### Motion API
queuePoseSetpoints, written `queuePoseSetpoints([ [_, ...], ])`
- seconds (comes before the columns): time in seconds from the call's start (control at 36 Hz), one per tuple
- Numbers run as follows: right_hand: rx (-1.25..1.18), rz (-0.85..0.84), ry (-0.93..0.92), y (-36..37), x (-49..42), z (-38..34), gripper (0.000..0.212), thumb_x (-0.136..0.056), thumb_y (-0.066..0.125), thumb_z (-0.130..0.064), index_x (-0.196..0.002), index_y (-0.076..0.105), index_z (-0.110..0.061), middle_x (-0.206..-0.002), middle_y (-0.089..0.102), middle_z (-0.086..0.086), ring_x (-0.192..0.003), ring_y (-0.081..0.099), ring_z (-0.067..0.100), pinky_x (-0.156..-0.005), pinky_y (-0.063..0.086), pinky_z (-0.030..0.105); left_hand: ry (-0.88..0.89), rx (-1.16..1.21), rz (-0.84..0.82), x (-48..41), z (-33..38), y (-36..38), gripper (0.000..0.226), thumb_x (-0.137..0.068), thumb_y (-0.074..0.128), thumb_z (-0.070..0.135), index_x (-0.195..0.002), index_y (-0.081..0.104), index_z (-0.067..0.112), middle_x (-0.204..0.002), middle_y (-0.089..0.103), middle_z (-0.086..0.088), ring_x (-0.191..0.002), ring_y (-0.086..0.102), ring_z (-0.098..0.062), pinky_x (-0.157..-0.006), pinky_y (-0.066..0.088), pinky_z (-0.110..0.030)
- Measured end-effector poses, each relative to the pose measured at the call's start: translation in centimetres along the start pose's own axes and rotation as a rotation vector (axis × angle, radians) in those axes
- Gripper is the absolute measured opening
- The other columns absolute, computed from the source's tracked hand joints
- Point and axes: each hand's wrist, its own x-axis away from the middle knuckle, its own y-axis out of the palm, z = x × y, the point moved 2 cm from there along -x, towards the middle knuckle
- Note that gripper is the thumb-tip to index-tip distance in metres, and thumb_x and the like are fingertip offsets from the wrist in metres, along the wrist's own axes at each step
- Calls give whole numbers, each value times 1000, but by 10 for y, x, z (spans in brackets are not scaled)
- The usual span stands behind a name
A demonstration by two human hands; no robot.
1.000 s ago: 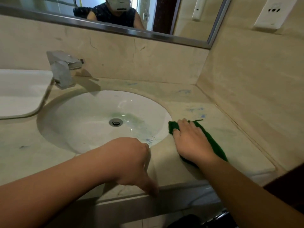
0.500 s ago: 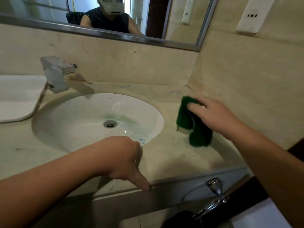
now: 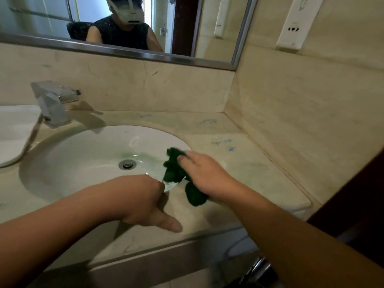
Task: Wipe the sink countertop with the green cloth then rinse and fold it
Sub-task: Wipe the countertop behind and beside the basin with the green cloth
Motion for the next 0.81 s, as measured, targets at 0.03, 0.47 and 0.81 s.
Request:
queuePoseSetpoints([
  [0.03,-55,52,8,-18,-1,-1,30,-106,43,-47,-113,68,-31,-99,72,-6,-90,66,13,-75,50,35,-4,19,14,-4,-1,-3,110,-47,43,114,-114,62,28,-104,72,7,-88,67,-13,-81,59,-37],
  [0.47,661,16,331,-157,3,147,57,-104,39,-59,-153,43,-29,-157,43,8,-139,44,29,-117,37,45,313,-97,102,-92,31,-23,124,-76,41,101,-168,10,23,-177,11,-1,-159,23,-22,-126,31,-38],
  [0.81,828,185,133,-132,-39,191,38,-105,50,-13,-140,59,-2,-139,58,21,-119,52,39,-104,44,45,326,7,154,-102,14,4,129,-75,24,106,-169,-11,25,-178,-16,2,-162,-7,-10,-128,1,-26],
])
